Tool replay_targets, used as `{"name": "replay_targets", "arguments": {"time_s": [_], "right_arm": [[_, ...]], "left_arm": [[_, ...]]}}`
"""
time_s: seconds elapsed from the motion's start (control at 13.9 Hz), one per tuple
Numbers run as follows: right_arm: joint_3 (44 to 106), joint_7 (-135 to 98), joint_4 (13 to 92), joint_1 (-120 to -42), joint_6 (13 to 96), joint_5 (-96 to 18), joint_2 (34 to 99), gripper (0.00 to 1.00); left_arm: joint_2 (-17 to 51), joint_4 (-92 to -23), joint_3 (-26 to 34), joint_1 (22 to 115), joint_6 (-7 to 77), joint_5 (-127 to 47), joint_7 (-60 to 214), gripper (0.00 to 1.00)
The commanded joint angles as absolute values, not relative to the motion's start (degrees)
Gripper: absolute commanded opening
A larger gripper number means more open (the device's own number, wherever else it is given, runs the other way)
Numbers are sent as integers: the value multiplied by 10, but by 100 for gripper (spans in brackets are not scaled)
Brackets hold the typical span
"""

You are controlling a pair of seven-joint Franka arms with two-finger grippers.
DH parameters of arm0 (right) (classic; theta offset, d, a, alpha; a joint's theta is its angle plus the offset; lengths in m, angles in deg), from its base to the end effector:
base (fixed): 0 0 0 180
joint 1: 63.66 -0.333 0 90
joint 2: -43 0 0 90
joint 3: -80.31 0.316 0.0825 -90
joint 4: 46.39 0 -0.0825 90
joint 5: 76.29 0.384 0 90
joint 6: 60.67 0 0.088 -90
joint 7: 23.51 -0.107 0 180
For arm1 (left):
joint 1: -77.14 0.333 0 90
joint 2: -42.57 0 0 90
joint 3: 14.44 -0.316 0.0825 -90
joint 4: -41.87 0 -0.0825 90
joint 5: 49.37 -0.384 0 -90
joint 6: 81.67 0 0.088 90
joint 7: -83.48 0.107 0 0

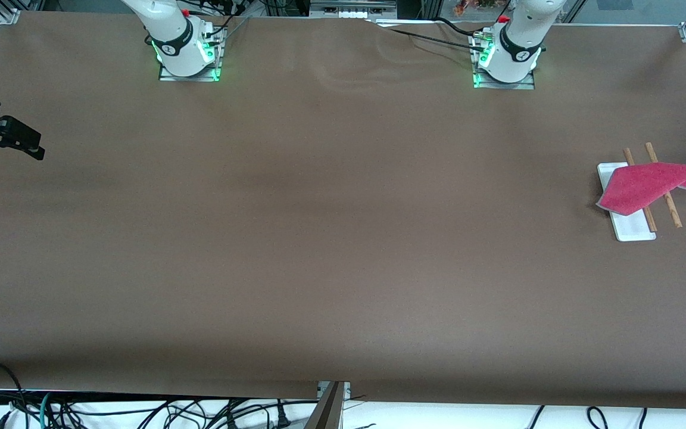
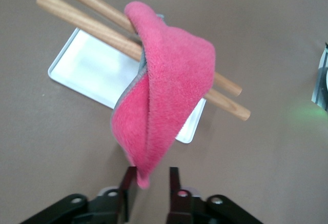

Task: Pass towel and hang on rack
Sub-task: 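Open the left gripper and release the towel on the rack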

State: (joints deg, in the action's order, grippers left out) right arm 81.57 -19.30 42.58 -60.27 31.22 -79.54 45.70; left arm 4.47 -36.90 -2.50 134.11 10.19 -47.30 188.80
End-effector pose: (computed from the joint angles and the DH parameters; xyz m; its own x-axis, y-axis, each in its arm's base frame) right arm 0.5713 -0.0275 0.6095 0.9993 0.0380 -0.0003 0.0380 -0.9977 0.0558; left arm 0.4611 0.4925 0.3046 0.5400 -0.7997 0.2623 -0.8250 -0.4412 0.3532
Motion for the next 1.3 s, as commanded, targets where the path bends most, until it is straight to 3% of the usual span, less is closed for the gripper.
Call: {"name": "replay_targets", "arguments": {"time_s": [0.0,0.65,0.94,1.22], "right_arm": [[820,-187,423,-605,304,-794,456,100],[818,-187,390,-602,304,-775,483,100],[818,-181,390,-602,309,-775,484,100],[819,-180,390,-603,310,-775,484,100]], "left_arm": [[31,-328,-25,1343,92,-482,1908,100],[34,-269,-21,1301,133,-482,1901,100],[75,-270,-14,1281,106,-484,1680,100],[141,-282,-11,1201,41,-499,1419,100]]}}
